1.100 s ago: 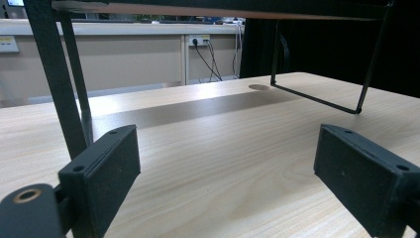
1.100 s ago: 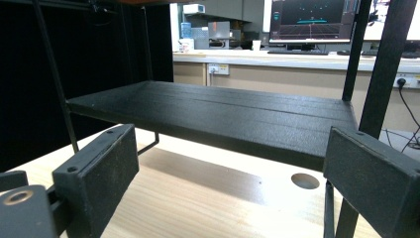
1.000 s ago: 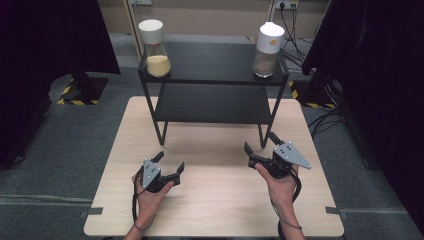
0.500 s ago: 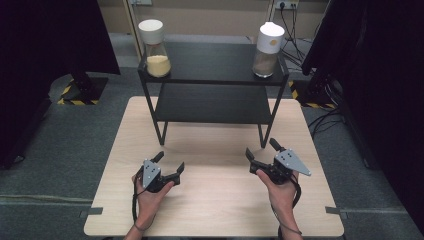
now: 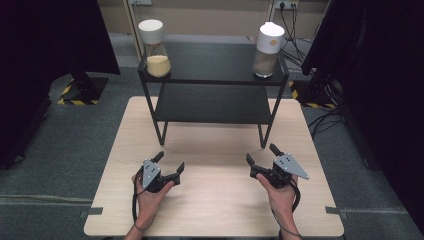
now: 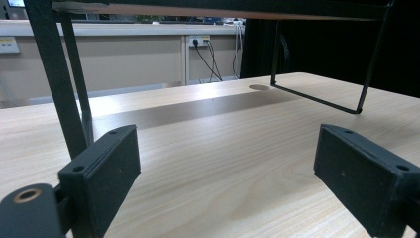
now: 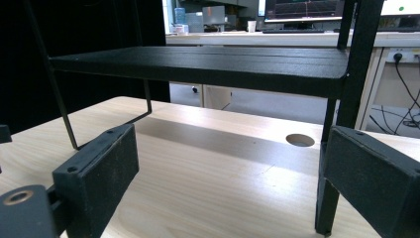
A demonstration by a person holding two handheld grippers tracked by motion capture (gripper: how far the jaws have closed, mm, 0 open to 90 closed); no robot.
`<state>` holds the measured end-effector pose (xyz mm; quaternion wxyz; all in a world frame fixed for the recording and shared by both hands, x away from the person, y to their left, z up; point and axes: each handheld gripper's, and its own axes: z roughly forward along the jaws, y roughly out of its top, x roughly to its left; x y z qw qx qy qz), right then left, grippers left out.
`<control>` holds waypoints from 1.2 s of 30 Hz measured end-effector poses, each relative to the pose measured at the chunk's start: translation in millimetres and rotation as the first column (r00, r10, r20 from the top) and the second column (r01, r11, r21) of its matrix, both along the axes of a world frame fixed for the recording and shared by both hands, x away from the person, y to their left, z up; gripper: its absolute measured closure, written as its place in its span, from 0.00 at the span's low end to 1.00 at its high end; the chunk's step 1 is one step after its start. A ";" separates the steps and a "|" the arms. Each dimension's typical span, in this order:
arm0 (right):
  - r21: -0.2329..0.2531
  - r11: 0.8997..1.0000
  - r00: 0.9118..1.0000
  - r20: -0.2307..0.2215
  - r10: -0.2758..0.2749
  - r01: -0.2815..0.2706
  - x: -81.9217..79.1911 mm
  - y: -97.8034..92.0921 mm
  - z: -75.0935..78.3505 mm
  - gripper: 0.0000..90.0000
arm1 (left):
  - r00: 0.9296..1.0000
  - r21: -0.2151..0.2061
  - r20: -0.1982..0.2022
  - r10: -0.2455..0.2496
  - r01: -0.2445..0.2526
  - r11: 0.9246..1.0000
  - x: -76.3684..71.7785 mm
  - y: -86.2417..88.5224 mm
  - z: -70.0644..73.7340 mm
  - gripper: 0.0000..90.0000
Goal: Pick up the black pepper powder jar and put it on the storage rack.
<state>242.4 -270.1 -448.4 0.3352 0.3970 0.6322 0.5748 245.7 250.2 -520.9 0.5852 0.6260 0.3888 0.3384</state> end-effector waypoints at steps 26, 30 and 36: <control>-0.043 0.998 0.996 -0.080 -0.039 0.036 -0.1 -10.1 -33.3 0.08 | 1.000 0.001 0.000 0.000 0.000 1.000 -0.1 -0.1 0.0 0.11; -0.050 0.998 0.995 -0.090 -0.047 0.043 -1.2 -10.3 -39.4 0.08 | 1.000 0.001 0.000 0.000 0.000 1.000 -0.1 -0.1 0.0 0.11; -0.053 0.998 0.994 -0.096 -0.052 0.047 -1.9 -11.6 -44.8 0.08 | 1.000 0.001 0.000 0.004 -0.004 1.000 -0.2 -0.3 0.1 0.11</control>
